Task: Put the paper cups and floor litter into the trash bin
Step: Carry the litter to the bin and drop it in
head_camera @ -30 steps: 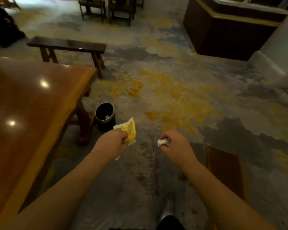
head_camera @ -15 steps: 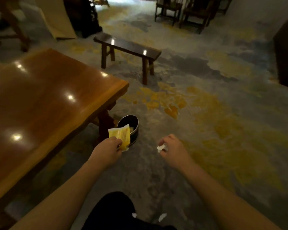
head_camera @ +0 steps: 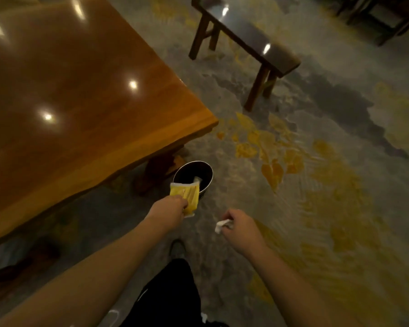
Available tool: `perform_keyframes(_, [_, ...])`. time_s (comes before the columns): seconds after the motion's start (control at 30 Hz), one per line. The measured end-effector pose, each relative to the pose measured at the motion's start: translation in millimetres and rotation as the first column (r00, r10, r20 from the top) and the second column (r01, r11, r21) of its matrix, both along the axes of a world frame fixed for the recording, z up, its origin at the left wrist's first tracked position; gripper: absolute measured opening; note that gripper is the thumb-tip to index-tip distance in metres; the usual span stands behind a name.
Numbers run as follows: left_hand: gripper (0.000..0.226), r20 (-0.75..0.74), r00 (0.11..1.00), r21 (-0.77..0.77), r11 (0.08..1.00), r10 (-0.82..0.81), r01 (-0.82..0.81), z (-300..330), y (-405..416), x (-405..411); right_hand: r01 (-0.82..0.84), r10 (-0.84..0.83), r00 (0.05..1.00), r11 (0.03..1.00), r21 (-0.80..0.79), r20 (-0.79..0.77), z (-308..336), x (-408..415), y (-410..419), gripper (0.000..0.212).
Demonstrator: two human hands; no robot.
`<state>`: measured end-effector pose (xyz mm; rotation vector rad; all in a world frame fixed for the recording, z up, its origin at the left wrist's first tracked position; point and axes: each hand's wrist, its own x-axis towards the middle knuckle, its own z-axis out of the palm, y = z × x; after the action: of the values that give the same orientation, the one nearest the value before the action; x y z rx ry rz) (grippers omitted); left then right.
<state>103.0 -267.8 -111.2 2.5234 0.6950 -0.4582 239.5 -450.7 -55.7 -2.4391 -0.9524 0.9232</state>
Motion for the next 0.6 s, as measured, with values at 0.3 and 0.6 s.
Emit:
perform_keyframes(0.3, [0.035, -0.173, 0.975, -0.123, 0.98, 0.137, -0.159, -104.1, 66.2, 94.6, 0.249, -0.276, 0.933, 0.958, -0.139, -0.231, -118.8, 114.0, 82.7, 0.016])
perform_keyframes(0.6, [0.033, -0.283, 0.893, -0.06, 0.922, 0.351, -0.382, -232.7, 102.8, 164.5, 0.084, -0.138, 0.947, 0.978, -0.191, -0.29, -290.6, 197.8, 167.7, 0.008])
